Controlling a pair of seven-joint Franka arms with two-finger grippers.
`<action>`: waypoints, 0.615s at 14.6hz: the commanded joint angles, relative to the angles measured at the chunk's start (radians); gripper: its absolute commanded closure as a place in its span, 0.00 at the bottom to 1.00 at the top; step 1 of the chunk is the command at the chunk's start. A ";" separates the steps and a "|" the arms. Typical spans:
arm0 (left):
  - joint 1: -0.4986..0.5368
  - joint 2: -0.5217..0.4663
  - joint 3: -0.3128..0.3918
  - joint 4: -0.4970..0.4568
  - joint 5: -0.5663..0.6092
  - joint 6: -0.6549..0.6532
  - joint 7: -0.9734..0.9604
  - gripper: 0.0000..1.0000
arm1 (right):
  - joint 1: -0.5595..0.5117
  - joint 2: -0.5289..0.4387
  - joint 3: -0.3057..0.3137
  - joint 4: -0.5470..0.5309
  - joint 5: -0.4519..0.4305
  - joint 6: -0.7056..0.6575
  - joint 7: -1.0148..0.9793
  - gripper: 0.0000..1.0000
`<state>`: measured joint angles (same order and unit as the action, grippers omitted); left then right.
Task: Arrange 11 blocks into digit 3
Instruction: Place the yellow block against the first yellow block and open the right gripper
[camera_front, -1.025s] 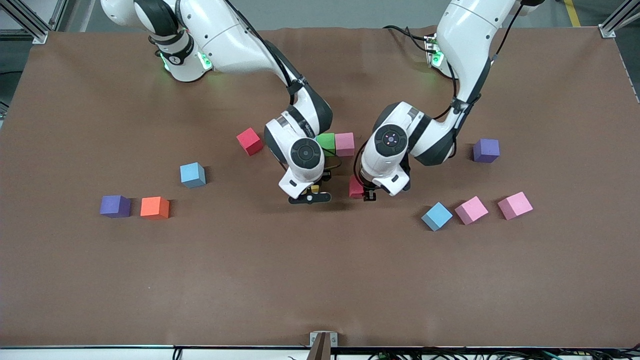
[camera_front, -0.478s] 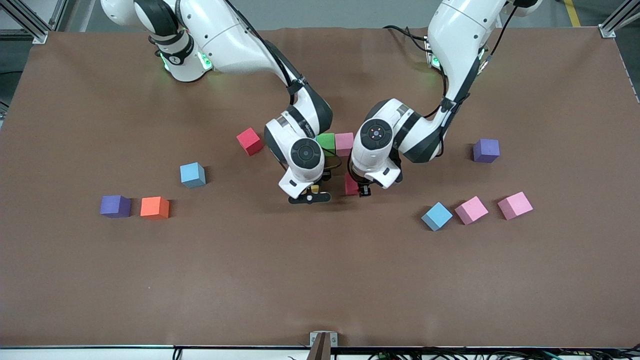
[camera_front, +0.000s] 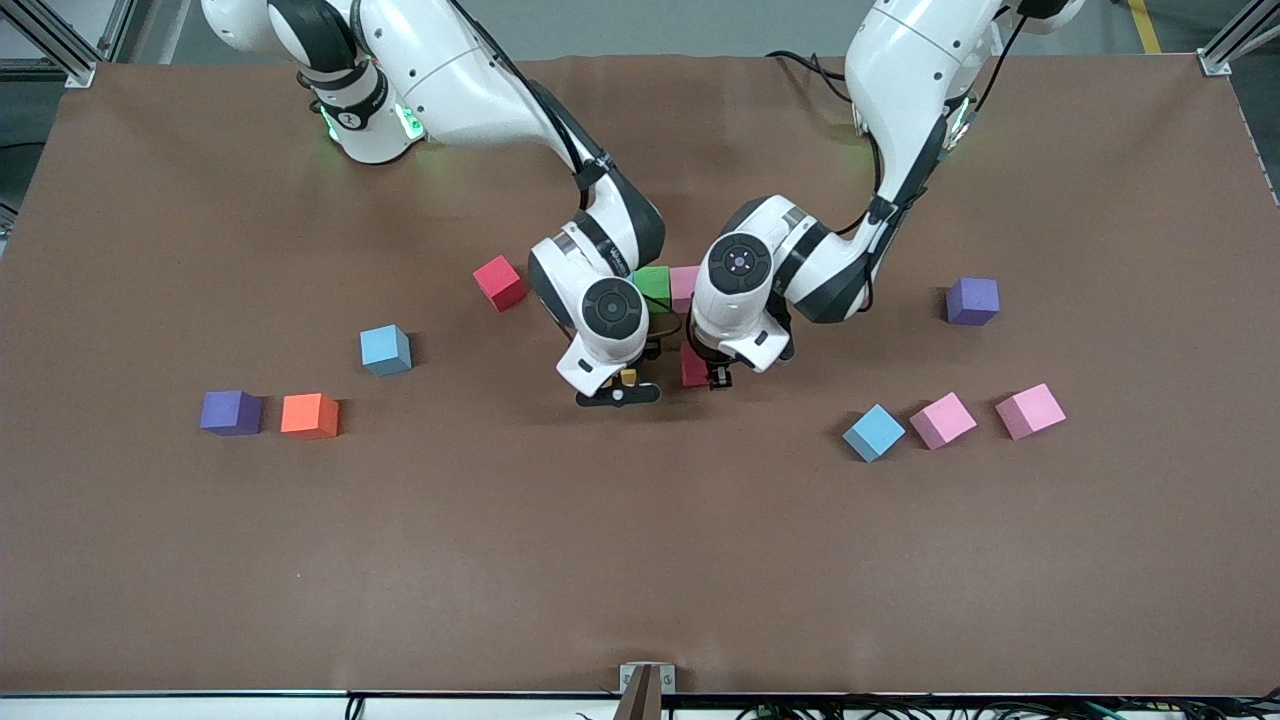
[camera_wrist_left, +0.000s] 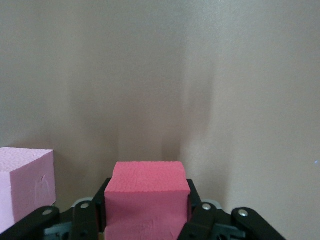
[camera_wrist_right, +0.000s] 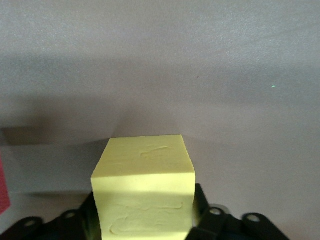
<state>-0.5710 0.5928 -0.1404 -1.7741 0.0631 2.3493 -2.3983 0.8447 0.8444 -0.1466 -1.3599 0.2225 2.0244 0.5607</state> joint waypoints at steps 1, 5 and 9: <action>-0.009 0.002 0.007 0.001 0.026 0.010 -0.022 0.75 | 0.011 -0.028 -0.007 -0.036 0.037 0.002 0.024 0.00; -0.021 0.010 0.007 0.010 0.026 0.010 -0.024 0.75 | 0.005 -0.045 -0.011 -0.027 0.040 0.010 0.025 0.00; -0.030 0.024 0.007 0.024 0.024 0.015 -0.025 0.75 | -0.029 -0.111 -0.039 -0.024 0.038 0.002 0.018 0.00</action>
<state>-0.5873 0.6025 -0.1403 -1.7694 0.0648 2.3547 -2.3987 0.8390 0.8062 -0.1733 -1.3508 0.2391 2.0352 0.5773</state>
